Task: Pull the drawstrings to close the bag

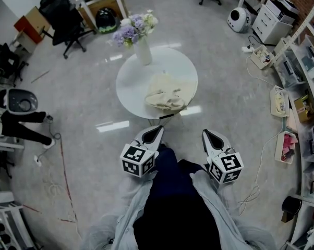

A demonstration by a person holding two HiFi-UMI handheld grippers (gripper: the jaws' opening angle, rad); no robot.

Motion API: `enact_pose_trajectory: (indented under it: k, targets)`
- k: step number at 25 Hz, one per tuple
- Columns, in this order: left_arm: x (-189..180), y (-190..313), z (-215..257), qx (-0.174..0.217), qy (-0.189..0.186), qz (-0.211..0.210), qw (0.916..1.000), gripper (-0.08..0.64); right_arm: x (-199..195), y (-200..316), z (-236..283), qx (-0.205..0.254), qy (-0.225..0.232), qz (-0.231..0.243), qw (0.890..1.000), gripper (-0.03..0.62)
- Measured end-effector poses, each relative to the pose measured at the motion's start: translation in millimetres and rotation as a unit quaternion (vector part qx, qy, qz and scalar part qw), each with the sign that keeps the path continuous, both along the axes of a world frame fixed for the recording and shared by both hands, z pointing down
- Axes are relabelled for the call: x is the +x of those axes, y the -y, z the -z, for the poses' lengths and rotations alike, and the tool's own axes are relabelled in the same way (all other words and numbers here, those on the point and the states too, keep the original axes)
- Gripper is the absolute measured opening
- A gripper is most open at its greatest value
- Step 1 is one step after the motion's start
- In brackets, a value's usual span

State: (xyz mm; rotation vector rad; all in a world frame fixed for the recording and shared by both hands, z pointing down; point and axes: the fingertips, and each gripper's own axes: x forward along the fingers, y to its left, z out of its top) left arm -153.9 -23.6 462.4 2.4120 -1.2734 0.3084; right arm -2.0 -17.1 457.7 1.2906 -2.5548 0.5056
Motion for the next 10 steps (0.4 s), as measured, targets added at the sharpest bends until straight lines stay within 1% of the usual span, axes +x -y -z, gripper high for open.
enact_pose_trajectory:
  k: [3, 10]
  targets:
    - [-0.7, -1.1, -3.1, -0.014, 0.001, 0.001, 0.9999, 0.017, -0.9, -0.8, -0.5, -0.001, -0.003, 0.001, 1.000, 0.002]
    - [0.2, 1.0, -3.1, -0.011, 0.004, -0.001, 0.9999, 0.017, -0.2, -2.3, -3.2, -0.009, -0.006, 0.003, 1.000, 0.002]
